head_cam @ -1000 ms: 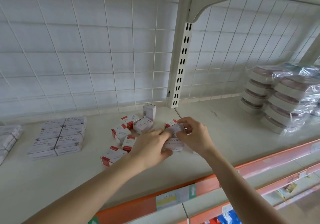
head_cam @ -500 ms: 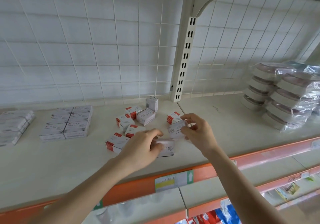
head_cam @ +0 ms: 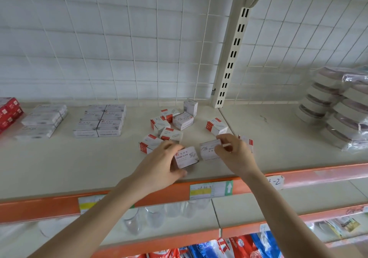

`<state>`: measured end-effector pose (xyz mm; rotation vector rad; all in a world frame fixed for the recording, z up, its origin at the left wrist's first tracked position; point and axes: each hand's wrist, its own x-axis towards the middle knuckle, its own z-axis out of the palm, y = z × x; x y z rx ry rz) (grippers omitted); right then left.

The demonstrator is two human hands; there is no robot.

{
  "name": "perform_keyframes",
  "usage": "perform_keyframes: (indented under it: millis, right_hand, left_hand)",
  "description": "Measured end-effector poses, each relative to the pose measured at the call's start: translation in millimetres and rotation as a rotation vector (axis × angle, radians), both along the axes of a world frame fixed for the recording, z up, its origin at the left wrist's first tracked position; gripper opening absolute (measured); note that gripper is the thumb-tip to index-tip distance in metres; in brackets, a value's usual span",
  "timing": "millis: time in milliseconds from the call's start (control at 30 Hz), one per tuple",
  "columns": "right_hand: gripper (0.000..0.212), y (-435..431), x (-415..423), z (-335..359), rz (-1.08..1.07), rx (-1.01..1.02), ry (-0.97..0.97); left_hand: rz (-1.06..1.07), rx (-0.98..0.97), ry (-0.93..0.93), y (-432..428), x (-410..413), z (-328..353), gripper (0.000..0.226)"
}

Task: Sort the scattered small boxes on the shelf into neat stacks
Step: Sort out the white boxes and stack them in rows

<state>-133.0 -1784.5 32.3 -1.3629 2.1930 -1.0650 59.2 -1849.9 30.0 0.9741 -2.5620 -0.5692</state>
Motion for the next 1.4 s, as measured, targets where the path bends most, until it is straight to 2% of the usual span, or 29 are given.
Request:
perform_keyframes:
  millis: [100, 200, 267, 400, 500, 567, 633, 733, 800, 867, 967, 1100, 1167, 1267, 1400]
  right_hand:
    - [0.034, 1, 1, 0, 0.024, 0.067, 0.176]
    - [0.029, 5, 3, 1, 0.053, 0.062, 0.266]
    - [0.029, 8, 3, 0, 0.086, 0.066, 0.281]
    - [0.048, 8, 0, -2, 0.153, 0.121, 0.304]
    - [0.045, 7, -1, -2, 0.118, 0.063, 0.265]
    - [0.033, 8, 2, -1, 0.060, -0.036, 0.190]
    - [0.016, 9, 8, 1, -0.002, -0.161, -0.032]
    - [0.015, 7, 26, 3, -0.074, -0.337, -0.468]
    - [0.015, 4, 40, 4, -0.118, -0.391, -0.543]
    - [0.015, 3, 51, 4, -0.143, -0.419, -0.468]
    - [0.011, 5, 62, 0, -0.106, -0.438, -0.290]
    - [0.023, 13, 71, -10, 0.002, -0.499, -0.105]
    - [0.027, 15, 70, -12, 0.065, -0.525, -0.081]
    - [0.045, 14, 58, -8, 0.140, -0.498, -0.069]
    - [0.059, 7, 33, 8, 0.333, -0.441, 0.214]
  left_hand:
    - [0.040, -0.049, -0.030, 2, -1, -2, 0.060]
    - [0.075, -0.091, -0.014, 3, -3, -3, 0.056]
    - [0.096, -0.097, -0.009, 4, -2, -5, 0.057]
    - [0.125, -0.149, -0.001, 5, -2, -8, 0.059]
    - [0.169, -0.220, 0.032, 8, -3, -9, 0.054]
    - [0.145, -0.271, 0.155, 8, -4, -10, 0.044]
    - [0.130, -0.238, 0.331, 11, -8, -7, 0.036]
    - [0.109, 0.082, 0.453, 25, -19, 5, 0.039]
    - [0.034, 0.340, 0.424, 31, -26, 11, 0.035]
    - [0.013, 0.590, 0.508, 36, -31, 15, 0.020]
    - [0.137, 0.805, 0.671, 37, -34, 16, 0.022]
    - [0.279, 0.798, 0.706, 30, -31, 15, 0.021]
    - [0.300, 0.779, 0.703, 24, -29, 16, 0.016]
    - [0.220, 0.778, 0.638, 16, -22, 24, 0.012]
    - [0.067, 0.739, 0.415, 8, -14, 33, 0.020]
